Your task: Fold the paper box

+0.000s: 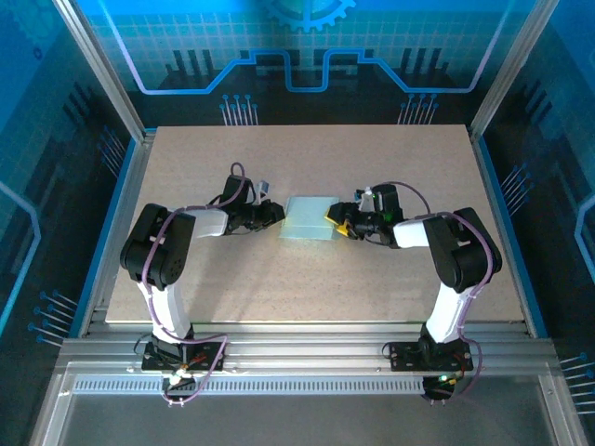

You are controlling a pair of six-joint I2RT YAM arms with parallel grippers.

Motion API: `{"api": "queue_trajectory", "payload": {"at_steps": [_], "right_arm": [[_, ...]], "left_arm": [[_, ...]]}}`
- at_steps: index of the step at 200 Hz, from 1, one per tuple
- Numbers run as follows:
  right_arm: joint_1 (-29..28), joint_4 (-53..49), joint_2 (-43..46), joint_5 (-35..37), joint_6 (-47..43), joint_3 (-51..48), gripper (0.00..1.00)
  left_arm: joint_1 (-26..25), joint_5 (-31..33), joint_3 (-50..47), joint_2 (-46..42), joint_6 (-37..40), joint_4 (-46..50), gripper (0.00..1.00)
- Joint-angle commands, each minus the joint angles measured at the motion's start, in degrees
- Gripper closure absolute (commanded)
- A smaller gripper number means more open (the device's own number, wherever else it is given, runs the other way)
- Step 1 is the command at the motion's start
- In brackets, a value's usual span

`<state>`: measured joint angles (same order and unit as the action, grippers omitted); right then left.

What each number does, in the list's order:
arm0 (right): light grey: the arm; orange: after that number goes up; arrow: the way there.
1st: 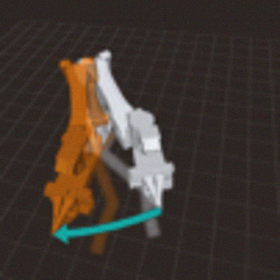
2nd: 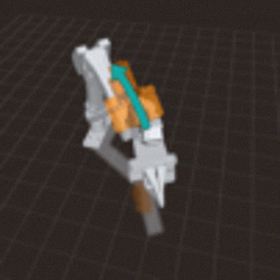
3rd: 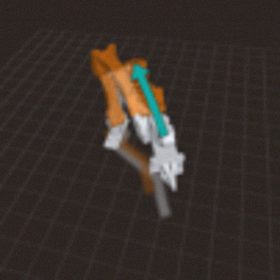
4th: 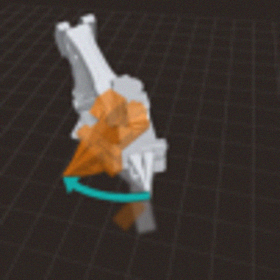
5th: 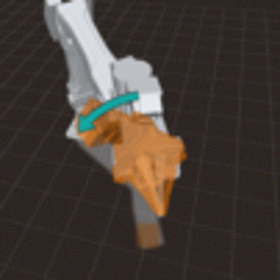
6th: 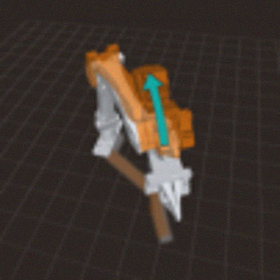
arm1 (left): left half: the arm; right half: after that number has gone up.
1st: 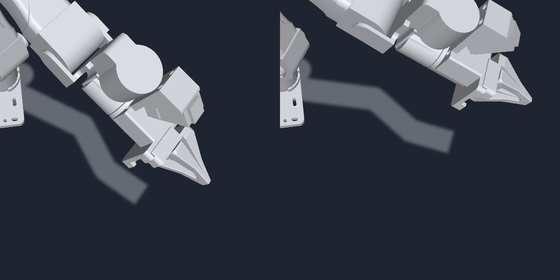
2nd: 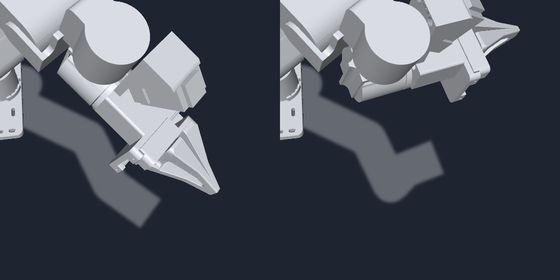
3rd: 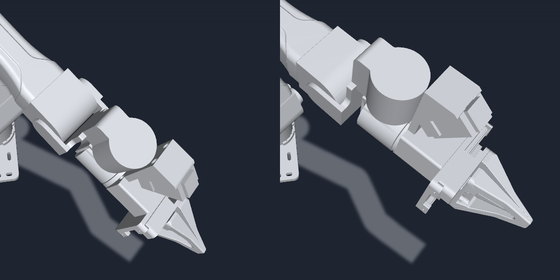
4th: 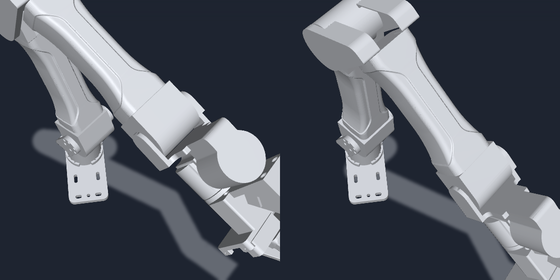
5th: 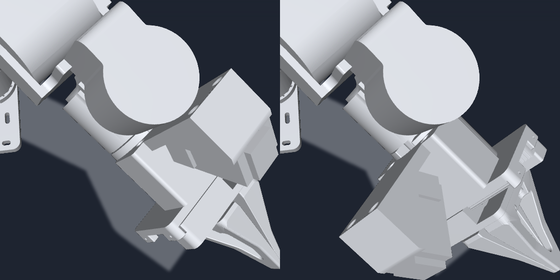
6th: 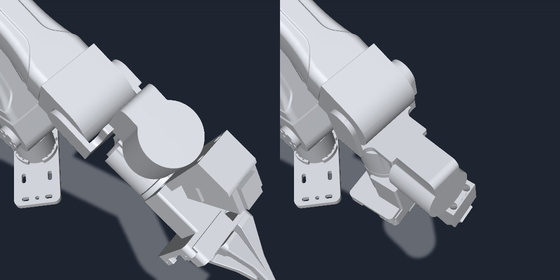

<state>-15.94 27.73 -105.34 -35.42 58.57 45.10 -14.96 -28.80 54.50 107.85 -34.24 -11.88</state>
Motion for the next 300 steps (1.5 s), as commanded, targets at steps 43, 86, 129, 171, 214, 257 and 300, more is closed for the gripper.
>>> {"api": "queue_trajectory", "payload": {"at_steps": [43, 86, 129, 171, 214, 257, 300], "right_arm": [[0.3, 1.8, -1.4, -3.4, 2.8, 0.9, 0.59], [1.4, 2.5, -0.3, -4.7, 4.5, 0.1, 0.64], [3.1, 2.2, 3.0, -5.6, 4.9, -1.3, 0.66], [5.0, 2.7, 5.6, -8.1, 4.2, -2.3, 0.67], [6.5, -2.3, 10.3, -9.2, -4.5, -2.4, 0.67], [7.9, -5.9, 12.6, -10.3, -5.7, -1.7, 0.67], [9.6, -6.7, 11.9, -13.2, -1.6, -1.2, 0.73]], "left_arm": [[0.4, 1.6, -2.0, 0.0, 0.1, 3.1, 0.68], [0.5, 3.9, -6.0, -6.9, 3.3, -4.0, 0.42], [0.5, 9.1, -12.4, -15.8, 10.0, -16.4, 0.23], [0.9, 11.2, -15.2, -19.2, 11.8, -21.4, 0.04], [1.3, 9.9, -13.8, -19.2, 6.5, -19.7, 0.01], [1.4, 8.3, -13.4, -20.3, 7.1, -19.6, 0.01], [1.9, 9.0, -14.4, -20.6, 8.0, -21.2, 0.01]]}}
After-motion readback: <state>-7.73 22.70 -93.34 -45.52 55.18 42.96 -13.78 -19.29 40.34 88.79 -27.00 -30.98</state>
